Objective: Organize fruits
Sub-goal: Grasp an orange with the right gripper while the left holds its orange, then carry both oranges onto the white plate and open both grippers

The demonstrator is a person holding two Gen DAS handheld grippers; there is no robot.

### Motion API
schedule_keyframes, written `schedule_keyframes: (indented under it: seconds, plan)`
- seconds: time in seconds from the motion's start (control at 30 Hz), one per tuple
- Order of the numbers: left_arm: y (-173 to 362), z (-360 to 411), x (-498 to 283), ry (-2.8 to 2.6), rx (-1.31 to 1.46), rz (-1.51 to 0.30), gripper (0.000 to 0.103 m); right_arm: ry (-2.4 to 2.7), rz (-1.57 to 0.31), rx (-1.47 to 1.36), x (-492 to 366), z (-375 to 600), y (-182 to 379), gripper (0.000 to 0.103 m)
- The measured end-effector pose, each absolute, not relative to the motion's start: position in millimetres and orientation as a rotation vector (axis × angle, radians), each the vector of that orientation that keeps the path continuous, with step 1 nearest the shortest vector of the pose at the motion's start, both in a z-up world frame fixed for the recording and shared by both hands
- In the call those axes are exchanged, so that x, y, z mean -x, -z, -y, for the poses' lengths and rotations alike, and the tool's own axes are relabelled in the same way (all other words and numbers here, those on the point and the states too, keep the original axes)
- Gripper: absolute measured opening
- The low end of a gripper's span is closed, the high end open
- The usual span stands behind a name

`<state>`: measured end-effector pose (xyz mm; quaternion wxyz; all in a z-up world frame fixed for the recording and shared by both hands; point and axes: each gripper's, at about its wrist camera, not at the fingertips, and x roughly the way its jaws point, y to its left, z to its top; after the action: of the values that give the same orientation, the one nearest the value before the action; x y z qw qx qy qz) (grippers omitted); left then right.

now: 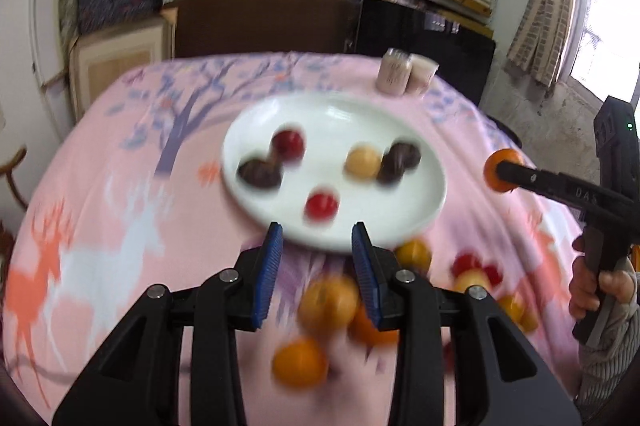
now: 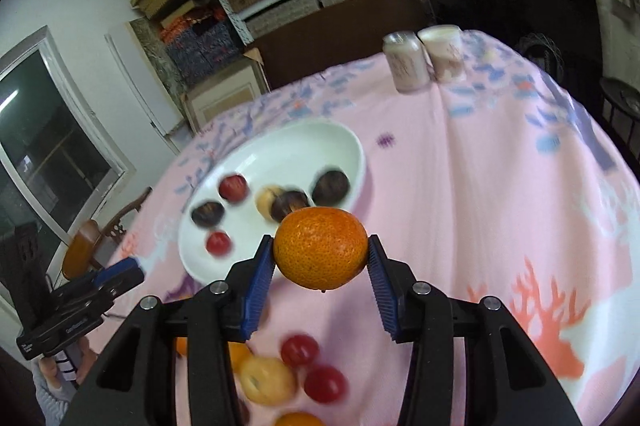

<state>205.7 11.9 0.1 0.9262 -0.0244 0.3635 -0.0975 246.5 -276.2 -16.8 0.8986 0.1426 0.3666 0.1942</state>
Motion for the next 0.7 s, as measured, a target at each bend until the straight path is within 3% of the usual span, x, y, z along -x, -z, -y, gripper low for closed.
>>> schedule_keyframes:
  seconds: [0.13, 0.43, 0.7]
  plan:
    - [-0.3, -16.6, -235.6, 0.179, 0.087, -0.778, 0.034, -0.427, -0.764, -0.242, -269.3, 252.5, 5.2, 0.047]
    - [44.2, -37.2, -150.0, 0.203, -0.011, -0.858, 0.039, -0.458, -0.781, -0.265, -267.2, 247.3, 25.8, 0.047]
    - [70.3, -28.6, -163.8, 0.225, -0.009, -0.921, 0.039, -0.458, -0.785, -0.277, -264.7, 249.9, 28.6, 0.047]
